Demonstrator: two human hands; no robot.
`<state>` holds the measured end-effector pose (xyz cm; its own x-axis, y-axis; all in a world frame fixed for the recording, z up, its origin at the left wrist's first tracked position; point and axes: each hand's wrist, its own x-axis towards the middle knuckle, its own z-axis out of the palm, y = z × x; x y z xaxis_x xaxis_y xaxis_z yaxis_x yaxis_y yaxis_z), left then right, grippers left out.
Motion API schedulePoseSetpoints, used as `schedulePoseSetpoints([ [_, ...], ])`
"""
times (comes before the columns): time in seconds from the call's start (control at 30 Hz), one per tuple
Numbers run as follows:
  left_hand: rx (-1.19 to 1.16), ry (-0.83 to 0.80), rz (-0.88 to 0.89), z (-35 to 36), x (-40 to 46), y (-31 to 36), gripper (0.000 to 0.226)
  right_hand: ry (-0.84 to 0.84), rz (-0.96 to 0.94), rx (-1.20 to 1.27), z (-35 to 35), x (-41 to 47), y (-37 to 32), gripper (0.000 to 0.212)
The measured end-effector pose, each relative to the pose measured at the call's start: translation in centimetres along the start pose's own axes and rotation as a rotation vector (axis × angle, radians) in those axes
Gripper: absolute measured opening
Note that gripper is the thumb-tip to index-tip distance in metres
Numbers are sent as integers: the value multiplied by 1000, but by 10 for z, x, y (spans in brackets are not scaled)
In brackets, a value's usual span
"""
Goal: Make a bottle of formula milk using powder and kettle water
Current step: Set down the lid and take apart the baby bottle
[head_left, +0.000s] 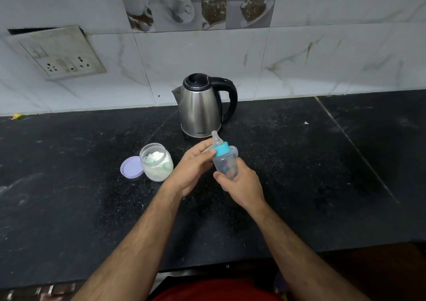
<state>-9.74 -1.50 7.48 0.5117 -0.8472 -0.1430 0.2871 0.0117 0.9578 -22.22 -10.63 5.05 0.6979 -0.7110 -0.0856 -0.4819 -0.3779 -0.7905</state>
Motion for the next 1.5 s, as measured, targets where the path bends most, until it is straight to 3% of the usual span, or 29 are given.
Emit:
schedulePoseSetpoints([
  [0.17,1,105,12,-6,5,-3,37,-37,-1,44,2,0,2,45],
  [0.5,50,89,53,-1,9,0,26,-39,-24,47,3,0,4,43],
  [0.7,-1,103,34,0,11,-3,39,-48,-29,82,1,-2,5,59],
  [0.9,-7,176,40,-4,14,-9,31,31,-53,-6,7,2,20,46],
  [1.0,35,295,64,-11,18,-14,43,47,-11,21,6,6,30,40],
  [1.2,307,365,57,-26,27,-37,63,128,73,91,-4,12,40,38],
  [1.3,582,357,24,-32,31,-53,72,119,94,94,-9,13,43,39],
  [1.5,818,321,3,-33,45,-66,78,84,97,120,-14,12,48,42],
])
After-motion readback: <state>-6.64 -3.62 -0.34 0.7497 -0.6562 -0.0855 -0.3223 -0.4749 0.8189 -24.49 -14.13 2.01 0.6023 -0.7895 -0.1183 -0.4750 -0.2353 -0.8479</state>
